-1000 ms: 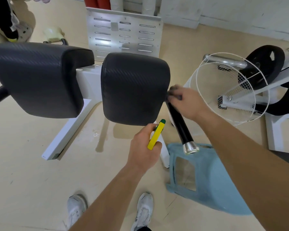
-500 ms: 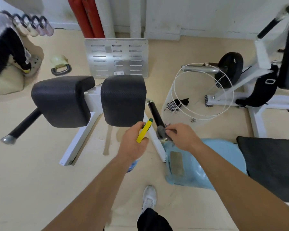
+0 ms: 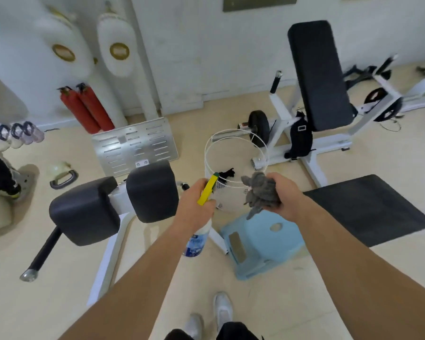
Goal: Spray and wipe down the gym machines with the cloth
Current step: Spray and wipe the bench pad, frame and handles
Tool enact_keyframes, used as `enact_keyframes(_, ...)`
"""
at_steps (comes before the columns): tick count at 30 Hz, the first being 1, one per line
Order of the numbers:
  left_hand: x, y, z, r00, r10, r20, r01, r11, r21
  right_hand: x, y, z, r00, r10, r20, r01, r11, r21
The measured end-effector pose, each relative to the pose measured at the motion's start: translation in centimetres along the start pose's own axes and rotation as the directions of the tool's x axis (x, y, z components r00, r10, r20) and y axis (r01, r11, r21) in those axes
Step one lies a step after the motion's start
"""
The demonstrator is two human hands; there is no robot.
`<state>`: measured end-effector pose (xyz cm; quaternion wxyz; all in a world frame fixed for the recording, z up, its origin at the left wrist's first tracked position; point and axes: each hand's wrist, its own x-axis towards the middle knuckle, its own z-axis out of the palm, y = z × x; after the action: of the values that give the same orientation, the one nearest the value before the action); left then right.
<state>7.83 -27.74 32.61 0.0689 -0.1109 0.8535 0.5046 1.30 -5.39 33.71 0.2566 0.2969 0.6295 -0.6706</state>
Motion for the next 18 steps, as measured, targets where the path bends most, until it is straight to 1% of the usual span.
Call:
enact_keyframes(4, 0.0, 4.2, 0.1, 0.993, 0.082, 0.083, -0.081, 0.997, -0.010, -4.4, -1.5, -1.5, 0.996, -0.027, -0.088, 0.036, 0.994, 0.104)
enact_keyframes(7, -0.5, 7.5, 0.5, 0.979, 0.141, 0.150, -0.146, 0.989, 0.025, -7.5, -2.2, -2.9, 0.988, -0.023, -0.150, 0.052, 0.980, 0.191)
enact_keyframes(9, -0.8, 9.3, 1.3, 0.964, 0.167, 0.206, -0.177, 0.984, 0.029, -9.4, -2.6, -4.0, 0.977, -0.045, -0.208, 0.097, 0.963, 0.251)
enact_keyframes(11, -1.3, 10.9, 2.4, 0.952, 0.204, 0.228, -0.218, 0.975, 0.040, -10.9, -2.9, -5.7, 0.965, -0.064, -0.255, 0.136, 0.952, 0.273)
enact_keyframes(13, -1.9, 12.2, 3.7, 0.948, 0.226, 0.226, -0.245, 0.968, 0.060, -12.0, -2.9, -7.8, 0.962, -0.076, -0.263, 0.148, 0.953, 0.266)
enact_keyframes(15, -2.8, 13.6, 5.6, 0.949, 0.224, 0.220, -0.238, 0.970, 0.039, -13.2, -3.1, -10.3, 0.965, -0.098, -0.245, 0.160, 0.956, 0.247)
enact_keyframes(18, -3.7, 15.6, 8.8, 0.953, 0.198, 0.231, -0.208, 0.978, 0.020, -13.5, -2.9, -14.8, 0.963, -0.187, -0.193, 0.223, 0.958, 0.183)
